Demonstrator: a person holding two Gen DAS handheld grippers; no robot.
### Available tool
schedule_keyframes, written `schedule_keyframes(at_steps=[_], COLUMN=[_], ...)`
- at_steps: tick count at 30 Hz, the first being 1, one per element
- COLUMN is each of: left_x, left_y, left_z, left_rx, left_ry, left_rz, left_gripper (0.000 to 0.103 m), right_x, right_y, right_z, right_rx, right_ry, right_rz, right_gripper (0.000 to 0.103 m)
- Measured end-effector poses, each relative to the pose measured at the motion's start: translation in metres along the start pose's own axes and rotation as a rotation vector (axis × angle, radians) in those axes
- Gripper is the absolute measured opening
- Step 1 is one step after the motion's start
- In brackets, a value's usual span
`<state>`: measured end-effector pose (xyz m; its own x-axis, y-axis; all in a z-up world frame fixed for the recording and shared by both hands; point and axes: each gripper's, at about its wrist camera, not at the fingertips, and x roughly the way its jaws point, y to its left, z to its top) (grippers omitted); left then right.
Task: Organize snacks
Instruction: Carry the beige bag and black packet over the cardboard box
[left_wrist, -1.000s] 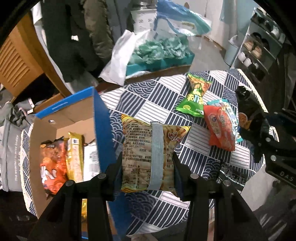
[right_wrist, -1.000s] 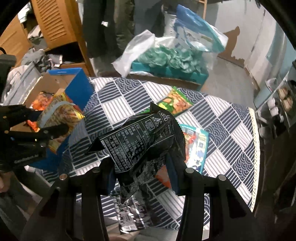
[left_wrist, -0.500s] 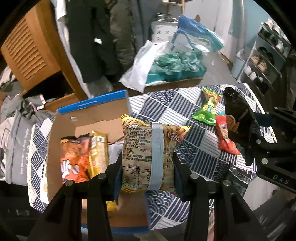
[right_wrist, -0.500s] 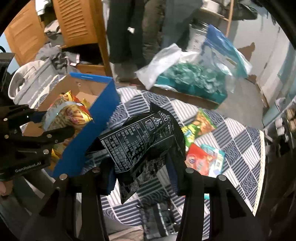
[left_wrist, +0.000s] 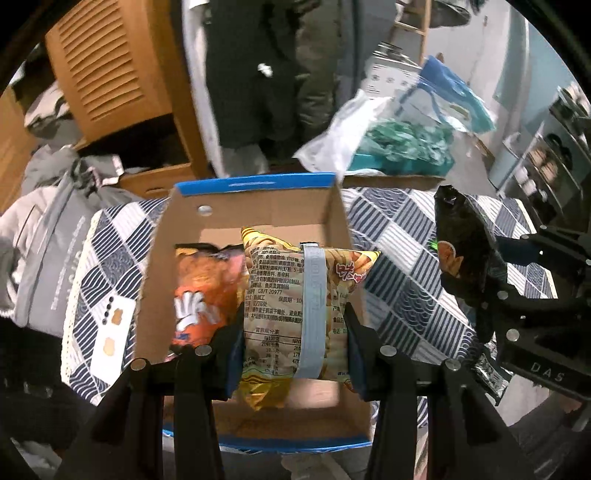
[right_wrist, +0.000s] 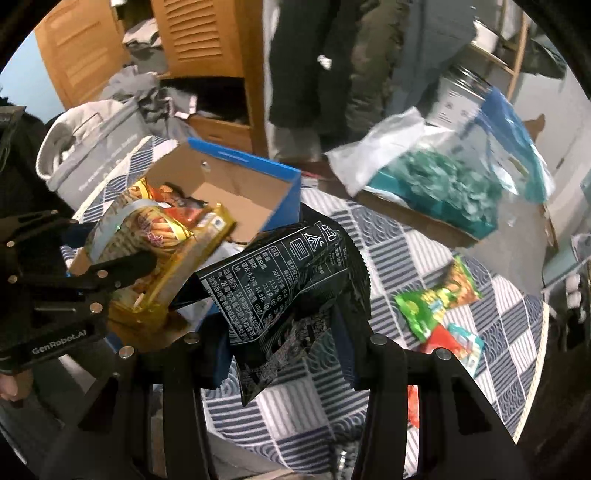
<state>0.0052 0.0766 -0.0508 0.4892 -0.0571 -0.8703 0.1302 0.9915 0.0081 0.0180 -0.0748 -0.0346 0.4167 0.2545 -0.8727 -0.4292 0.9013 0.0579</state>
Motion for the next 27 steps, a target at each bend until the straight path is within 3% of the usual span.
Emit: schedule_keyframes(at_steps=[14,27], left_x=[0.016,0.026], left_y=[0.062,0.081], left_z=[-0.018,-0.024], left_rx=[-0.126,-0.168], left_ry=[0.046,0.079], left_rz=[0.047,0.066], left_gripper=[0.047,0.049], right_x=[0.045,0.066], right_y=[0.07,0.087], right_z=[0.032,0.039], right_rx=[-0.115,-0.123], right_ry=[0.058,0.101], right_rz=[0.059,0.082], right_gripper=[0.046,0.05])
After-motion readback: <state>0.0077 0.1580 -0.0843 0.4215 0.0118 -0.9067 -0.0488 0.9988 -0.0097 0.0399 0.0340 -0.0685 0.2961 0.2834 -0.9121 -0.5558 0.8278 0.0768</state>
